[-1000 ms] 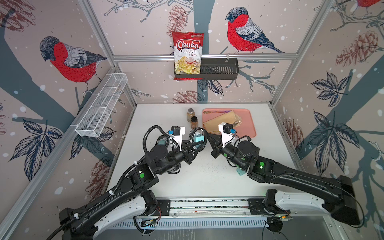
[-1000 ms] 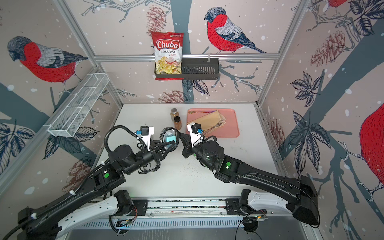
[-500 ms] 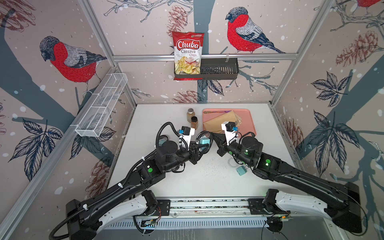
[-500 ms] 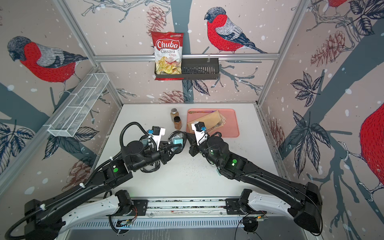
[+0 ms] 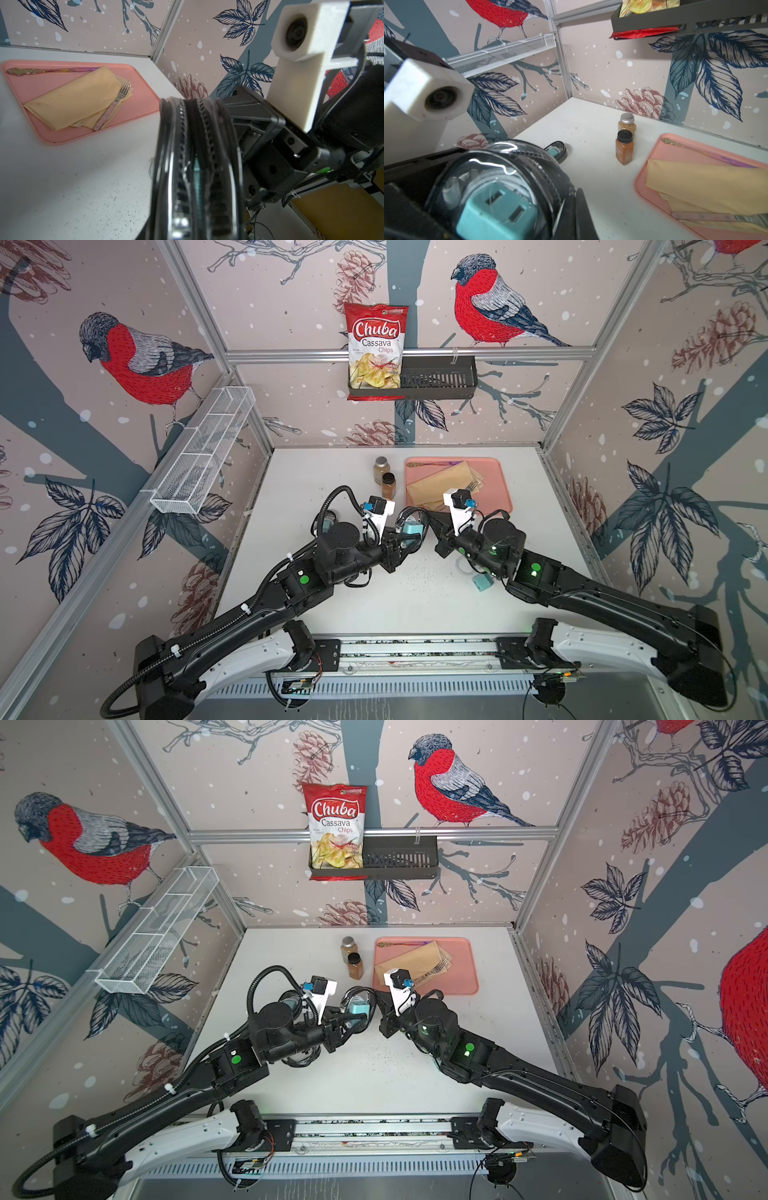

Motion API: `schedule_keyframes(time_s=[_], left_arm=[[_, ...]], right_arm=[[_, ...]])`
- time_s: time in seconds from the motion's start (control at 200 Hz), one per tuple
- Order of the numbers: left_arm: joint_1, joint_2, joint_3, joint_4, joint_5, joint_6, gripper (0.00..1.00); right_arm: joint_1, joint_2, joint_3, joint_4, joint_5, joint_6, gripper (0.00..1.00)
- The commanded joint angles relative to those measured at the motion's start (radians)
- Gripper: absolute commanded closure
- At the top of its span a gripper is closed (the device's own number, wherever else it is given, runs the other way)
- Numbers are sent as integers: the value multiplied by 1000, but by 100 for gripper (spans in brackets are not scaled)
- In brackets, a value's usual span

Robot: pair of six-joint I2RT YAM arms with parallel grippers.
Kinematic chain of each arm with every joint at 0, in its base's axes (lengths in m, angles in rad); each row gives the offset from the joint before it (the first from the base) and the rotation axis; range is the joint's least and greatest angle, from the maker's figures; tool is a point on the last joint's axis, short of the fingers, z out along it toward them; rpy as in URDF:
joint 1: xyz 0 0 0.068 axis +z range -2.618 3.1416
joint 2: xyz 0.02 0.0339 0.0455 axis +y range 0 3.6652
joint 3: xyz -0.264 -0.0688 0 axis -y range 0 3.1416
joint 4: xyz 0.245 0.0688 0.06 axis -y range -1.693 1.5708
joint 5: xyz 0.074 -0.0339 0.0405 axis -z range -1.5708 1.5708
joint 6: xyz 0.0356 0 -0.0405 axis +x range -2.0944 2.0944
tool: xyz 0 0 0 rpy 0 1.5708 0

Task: Pack away charging kits
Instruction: Zip the zipper on the storage bag.

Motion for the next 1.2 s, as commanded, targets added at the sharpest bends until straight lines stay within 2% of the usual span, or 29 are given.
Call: schedule_keyframes(time_s=[0.0,0.105,0.185,0.285,0.535,0.715,0.891,1.041,1.196], left_arm=[[-4,-3,-9,-71,107,21,75],[-4,-20,-33,14,82,19,64],[-4,-38,-53,87,77,15,62],[-4,-62,-72,153,46,8,54],[-4,-125,-130,332,13,-10,41],[-3,-134,-173,435,-57,-20,29],[-4,-137,-232,503,-147,-37,26],[-4,-133,-251,517,-149,-35,21],[-4,-133,-283,593,-126,-23,12]], right_arm=[[35,-13,-14,269,210,68,100],[70,-22,-35,311,245,102,100],[89,-31,-50,334,271,131,100],[94,-46,-74,354,278,190,100],[100,-79,-146,410,288,341,100],[129,-69,-146,443,293,359,100],[155,-67,-133,460,309,336,100],[158,-70,-121,466,306,321,100],[169,-62,-111,480,289,310,100]])
